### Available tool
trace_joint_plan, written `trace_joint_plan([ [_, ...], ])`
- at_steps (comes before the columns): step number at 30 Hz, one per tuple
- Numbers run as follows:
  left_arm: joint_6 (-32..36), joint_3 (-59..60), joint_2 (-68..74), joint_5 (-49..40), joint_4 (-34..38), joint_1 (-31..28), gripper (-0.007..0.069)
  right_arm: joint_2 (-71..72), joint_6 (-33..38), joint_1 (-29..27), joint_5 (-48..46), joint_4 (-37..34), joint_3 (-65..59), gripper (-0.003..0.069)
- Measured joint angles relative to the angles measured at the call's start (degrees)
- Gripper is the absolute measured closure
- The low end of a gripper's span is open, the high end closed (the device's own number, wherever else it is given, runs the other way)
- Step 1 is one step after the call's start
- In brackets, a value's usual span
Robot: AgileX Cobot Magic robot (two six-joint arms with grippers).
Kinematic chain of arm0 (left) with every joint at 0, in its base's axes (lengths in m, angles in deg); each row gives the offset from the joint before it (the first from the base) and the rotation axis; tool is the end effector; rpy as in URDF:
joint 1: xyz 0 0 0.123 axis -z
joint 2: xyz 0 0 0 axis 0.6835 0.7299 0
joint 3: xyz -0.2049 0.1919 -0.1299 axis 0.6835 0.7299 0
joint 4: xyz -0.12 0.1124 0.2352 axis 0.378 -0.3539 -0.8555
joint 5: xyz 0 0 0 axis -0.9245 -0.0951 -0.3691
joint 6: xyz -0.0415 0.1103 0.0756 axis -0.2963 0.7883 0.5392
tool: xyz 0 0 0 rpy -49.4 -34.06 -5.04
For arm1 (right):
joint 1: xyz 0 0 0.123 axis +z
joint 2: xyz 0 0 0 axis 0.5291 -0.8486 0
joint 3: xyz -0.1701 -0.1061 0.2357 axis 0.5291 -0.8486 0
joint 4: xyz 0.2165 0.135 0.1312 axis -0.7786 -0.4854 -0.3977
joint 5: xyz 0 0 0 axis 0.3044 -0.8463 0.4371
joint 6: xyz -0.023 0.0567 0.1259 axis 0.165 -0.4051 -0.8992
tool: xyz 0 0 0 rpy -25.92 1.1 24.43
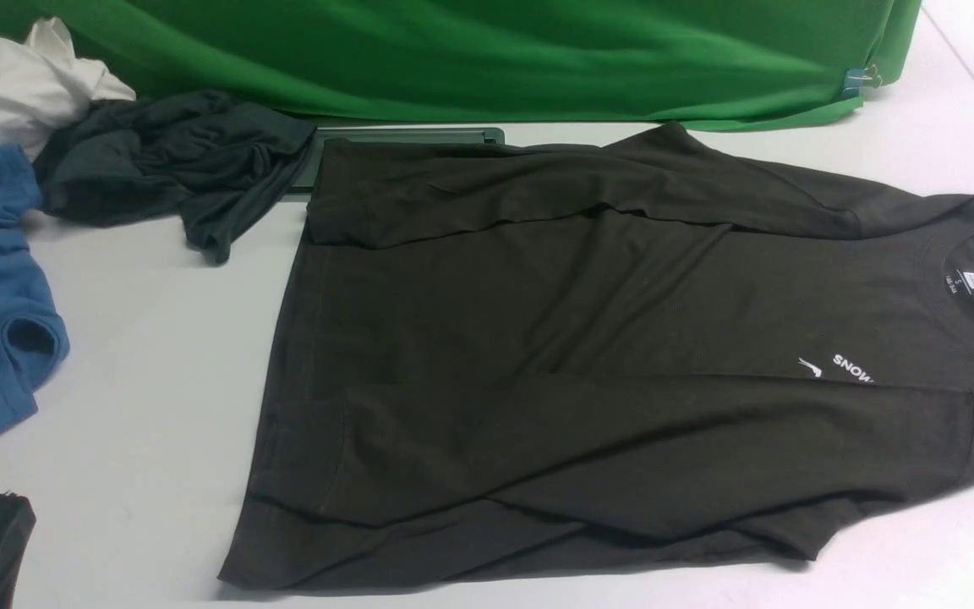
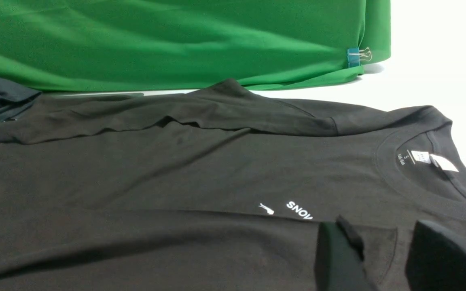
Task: Fold a long-sleeved shirt on a white desktop.
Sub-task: 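Grasp the left edge of the dark T-shirt lying flat on the table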
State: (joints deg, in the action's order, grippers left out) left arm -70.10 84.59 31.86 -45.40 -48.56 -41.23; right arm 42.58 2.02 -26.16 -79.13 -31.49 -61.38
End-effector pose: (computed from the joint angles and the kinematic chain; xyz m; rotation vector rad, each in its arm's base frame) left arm 0.1150 -0.0019 0.1810 0.1278 1.7255 0.0798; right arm 0.1139 0.0133 0.1793 -0.0127 1.7422 0.1570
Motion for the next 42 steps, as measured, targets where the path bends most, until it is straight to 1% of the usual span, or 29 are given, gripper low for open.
trace_joint_plan([
  [4, 0.0, 0.0, 0.0, 0.75, 0.0, 0.0, 0.0605, 0.0, 0.0, 0.0, 0.31, 0.0, 0.0, 0.0418],
  [6, 0.0, 0.0, 0.0, 2.44, 0.05, 0.0, 0.0605, 0.0, 0.0, 0.0, 2.22, 0.0, 0.0, 0.0418],
  [8, 0.0, 0.0, 0.0, 5.89, 0.09, 0.0, 0.0605, 0.0, 0.0, 0.0, 6.13, 0.0, 0.0, 0.0418],
  [9, 0.0, 0.0, 0.0, 8.24, 0.15, 0.0, 0.0605, 0.0, 0.0, 0.0, 9.78, 0.0, 0.0, 0.0418],
  [10, 0.0, 0.0, 0.0, 8.74, 0.15, 0.0, 0.0605, 0.0, 0.0, 0.0, 11.11, 0.0, 0.0, 0.0418],
  [11, 0.0, 0.0, 0.0, 13.37, 0.15, 0.0, 0.0605, 0.0, 0.0, 0.0, 16.57, 0.0, 0.0, 0.0418],
  [13, 0.0, 0.0, 0.0, 17.53, 0.15, 0.0, 0.0605, 0.0, 0.0, 0.0, 21.98, 0.0, 0.0, 0.0418],
  [14, 0.0, 0.0, 0.0, 17.93, 0.15, 0.0, 0.0605, 0.0, 0.0, 0.0, 22.52, 0.0, 0.0, 0.0418],
  [16, 0.0, 0.0, 0.0, 21.36, 0.1, 0.0, 0.0605, 0.0, 0.0, 0.0, 27.87, 0.0, 0.0, 0.0418],
  [20, 0.0, 0.0, 0.0, 21.9, 0.1, 0.0, 0.0605, 0.0, 0.0, 0.0, 31.07, -0.05, 0.0, 0.0418],
  [22, -0.38, 0.0, 0.0, 23.68, 0.17, 0.0, 0.0605, 0.0, -1.64, 0.0, 34.74, -0.05, 0.0, 0.0418],
  [23, -1.53, 0.0, 0.0, 25.3, 0.34, 0.0, 0.0605, 0.0, -3.63, 0.0, 37.11, -0.05, 0.0, 0.0418],
  [24, -4.21, 0.0, 0.0, 27.98, 0.72, 0.0, 0.0605, 0.0, -5.56, 0.0, 39.14, -0.05, 0.0, 0.0418],
  [25, -8.71, 0.0, 0.0, 32.78, 1.11, 0.0, 0.0605, 0.0, -8.8, 0.0, 42.88, -0.05, 0.0, 0.0418],
  [26, -9.39, 0.0, 0.0, 33.55, 1.28, 0.0, 0.0605, 0.0, -9.25, 0.0, 43.39, -0.05, 0.0, 0.0418],
  [27, -13.92, 0.0, 0.0, 40.12, 1.56, 0.0, 0.0605, 0.0, -13.22, 0.0, 46.83, -0.05, 0.0, 0.0418],
  [28, -16.07, 0.0, 0.0, 44.23, 1.55, 0.0, 0.0605, 0.0, -15.69, 0.0, 48.19, -0.05, 0.0, 0.0418],
  [30, -18.52, -0.65, 0.0, 47.94, 1.62, 0.0, 0.0605, 0.05, -18.44, 0.0, 48.44, -0.11, 0.67, 0.0418],
  [32, -21.0, -4.34, -0.06, 47.63, 1.65, 0.0, 0.0605, -0.04, -19.73, 0.0, 47.9, -0.11, 4.12, 0.0418],
  [35, -22.19, -12.43, 1.16, 41.96, 1.68, 0.0, 0.0605, -2.5, -18.28, 0.0, 45.16, -0.3, 12.5, 0.0418],
  [37, -22.25, -23.34, 6.27, 33.75, 1.68, 0.0, 0.0605, -6.75, -15.3, 0.0, 37.77, -0.3, 22.78, 0.0418],
  [38, -22.25, -25.07, 6.78, 33.08, 1.68, 0.0, 0.0605, -7.6, -15.06, 0.0, 37.07, -0.3, 24.57, 0.0418],
  [40, -22.25, -35.58, 14.03, 23.68, 1.68, 0.0, 0.0605, -13.32, -12.8, 0.0, 28.64, -0.24, 35.15, 0.0418],
  [41, -22.25, -36.44, 15.33, 22.9, 1.68, 0.0, 0.0605, -14.31, -12.16, 0.0, 26.62, -0.24, 36.85, 0.0418],
  [42, -22.25, -42.33, 20.03, 16.6, 1.68, 0.0, 0.0605, -17.83, -10.58, 0.0, 22.13, -0.24, 42.49, 0.0418],
])
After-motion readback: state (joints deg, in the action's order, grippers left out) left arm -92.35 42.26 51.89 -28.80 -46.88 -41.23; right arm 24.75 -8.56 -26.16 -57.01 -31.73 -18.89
